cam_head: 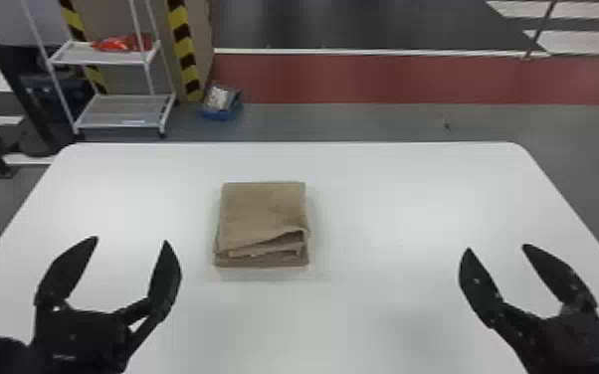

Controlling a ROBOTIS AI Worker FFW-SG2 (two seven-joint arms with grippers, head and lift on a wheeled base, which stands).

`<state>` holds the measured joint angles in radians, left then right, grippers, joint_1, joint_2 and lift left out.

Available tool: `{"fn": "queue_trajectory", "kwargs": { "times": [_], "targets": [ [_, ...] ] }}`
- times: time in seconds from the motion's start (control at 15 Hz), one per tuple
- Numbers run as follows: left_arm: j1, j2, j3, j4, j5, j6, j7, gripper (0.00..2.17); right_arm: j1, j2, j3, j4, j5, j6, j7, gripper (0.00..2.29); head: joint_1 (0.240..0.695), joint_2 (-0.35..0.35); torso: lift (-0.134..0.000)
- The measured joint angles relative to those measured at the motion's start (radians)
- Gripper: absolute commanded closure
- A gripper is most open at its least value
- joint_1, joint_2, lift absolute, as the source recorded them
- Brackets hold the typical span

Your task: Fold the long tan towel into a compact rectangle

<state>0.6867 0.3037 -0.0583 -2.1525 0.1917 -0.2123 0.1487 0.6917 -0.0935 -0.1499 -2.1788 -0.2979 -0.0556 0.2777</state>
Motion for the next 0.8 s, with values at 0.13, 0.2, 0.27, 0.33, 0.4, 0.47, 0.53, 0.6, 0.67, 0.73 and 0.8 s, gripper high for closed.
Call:
{"fn": "queue_trajectory", "kwargs": {
  "times": [0.13,0.2,0.27,0.33,0.4,0.47,0.53,0.6,0.67,0.73,0.8],
  "targets": [
    [0.006,0.000,0.003,-0.008,0.000,0.000,0.000,0.07,0.004,0.000,0.003,0.002,-0.004,-0.009,-0.003,0.13,0.695,-0.018,-0.123],
    [0.010,0.001,0.006,-0.012,0.000,0.000,0.000,0.07,0.006,0.000,0.004,0.002,-0.006,-0.011,-0.005,0.13,0.695,-0.017,-0.123],
    [0.014,0.001,0.008,-0.016,0.000,0.000,0.000,0.07,0.009,0.000,0.006,0.002,-0.008,-0.013,-0.007,0.13,0.695,-0.014,-0.123],
    [0.018,0.001,0.010,-0.019,0.000,-0.001,0.000,0.07,0.013,0.001,0.008,0.002,-0.010,-0.019,-0.011,0.13,0.695,-0.014,-0.123],
    [0.022,0.002,0.012,-0.022,0.000,-0.002,-0.001,0.07,0.018,0.001,0.009,0.002,-0.011,-0.025,-0.014,0.13,0.695,-0.014,-0.123],
    [0.026,0.002,0.013,-0.025,0.000,-0.003,-0.003,0.07,0.023,0.001,0.010,0.001,-0.011,-0.030,-0.016,0.13,0.695,-0.015,-0.123],
    [0.030,0.003,0.013,-0.027,0.000,-0.003,-0.004,0.07,0.028,0.002,0.010,-0.001,-0.012,-0.033,-0.018,0.13,0.695,-0.015,-0.123],
    [0.033,0.003,0.014,-0.029,0.000,-0.003,-0.005,0.07,0.031,0.002,0.010,-0.003,-0.012,-0.034,-0.018,0.13,0.695,-0.016,-0.123],
    [0.034,0.004,0.014,-0.031,0.000,-0.003,-0.007,0.07,0.035,0.002,0.010,-0.004,-0.012,-0.034,-0.019,0.13,0.695,-0.017,-0.123],
    [0.036,0.004,0.014,-0.033,-0.001,-0.003,-0.008,0.07,0.038,0.002,0.010,-0.005,-0.013,-0.034,-0.019,0.13,0.695,-0.017,-0.123],
    [0.037,0.005,0.014,-0.035,-0.001,-0.003,-0.008,0.07,0.042,0.002,0.010,-0.006,-0.013,-0.034,-0.019,0.13,0.695,-0.018,-0.123]
  ]
}}
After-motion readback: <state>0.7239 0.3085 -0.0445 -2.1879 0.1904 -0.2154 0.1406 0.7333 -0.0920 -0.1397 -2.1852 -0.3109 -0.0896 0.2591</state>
